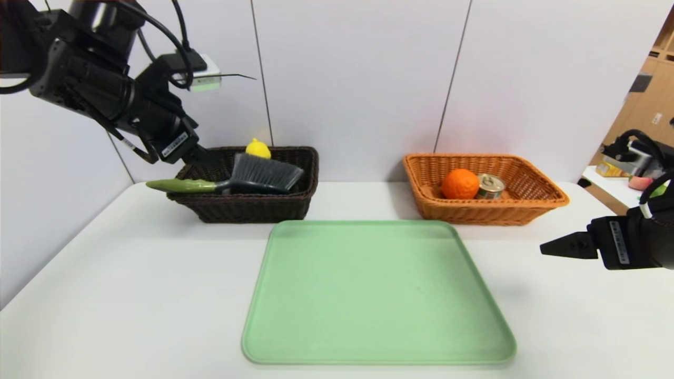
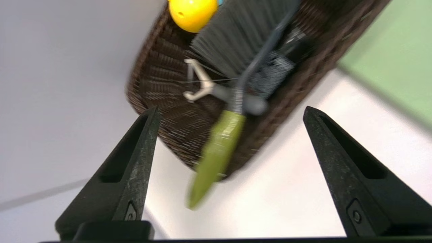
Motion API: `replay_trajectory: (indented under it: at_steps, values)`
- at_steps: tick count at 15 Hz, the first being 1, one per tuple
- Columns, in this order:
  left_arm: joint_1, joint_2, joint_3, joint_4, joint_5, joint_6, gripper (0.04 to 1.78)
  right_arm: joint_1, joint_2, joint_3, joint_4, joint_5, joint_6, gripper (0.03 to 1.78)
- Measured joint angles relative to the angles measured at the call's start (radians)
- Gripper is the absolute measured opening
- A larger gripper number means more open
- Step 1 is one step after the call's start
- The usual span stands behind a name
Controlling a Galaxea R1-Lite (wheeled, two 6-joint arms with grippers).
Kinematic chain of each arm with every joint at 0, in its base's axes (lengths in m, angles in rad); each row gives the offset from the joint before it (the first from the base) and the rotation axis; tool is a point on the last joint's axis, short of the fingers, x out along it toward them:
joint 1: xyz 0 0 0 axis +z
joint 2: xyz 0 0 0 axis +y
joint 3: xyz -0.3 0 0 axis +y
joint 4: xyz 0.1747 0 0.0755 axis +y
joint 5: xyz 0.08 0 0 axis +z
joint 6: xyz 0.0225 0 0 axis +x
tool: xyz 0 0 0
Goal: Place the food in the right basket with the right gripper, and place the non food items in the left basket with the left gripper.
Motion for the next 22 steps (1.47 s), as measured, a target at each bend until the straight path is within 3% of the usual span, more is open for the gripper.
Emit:
replay_trajectory:
  at_steps: [3, 5, 7, 10, 12, 16, 22]
  values:
    - [-0.041, -0.137, 0.036, 0.059, 0.004, -0.438, 1.57, 0.0, -0.027, -0.019, -0.014, 0.01, -0.144, 1.71]
    - [-0.049, -0.257, 0.114, 0.064, 0.008, -0.658, 1.6, 0.005, -0.042, -0.02, -0.063, 0.011, -0.165, 1.71]
    - [-0.054, -0.39, 0.206, 0.055, 0.027, -0.759, 1.63, -0.003, -0.073, -0.013, -0.086, 0.004, -0.161, 1.71]
    - [-0.041, -0.611, 0.344, 0.047, 0.142, -0.781, 1.65, -0.037, -0.163, 0.036, -0.086, 0.0, -0.16, 1.71]
    - [0.03, -0.76, 0.439, 0.044, 0.218, -0.788, 1.66, -0.072, -0.246, 0.092, -0.086, -0.001, -0.16, 1.71]
    - [0.141, -1.069, 0.671, 0.007, 0.247, -0.792, 1.67, -0.121, -0.464, 0.238, -0.093, -0.018, -0.16, 1.71]
    - [0.181, -1.55, 1.004, -0.058, 0.258, -0.76, 1.69, -0.181, -0.882, 0.384, -0.188, -0.036, -0.164, 1.71]
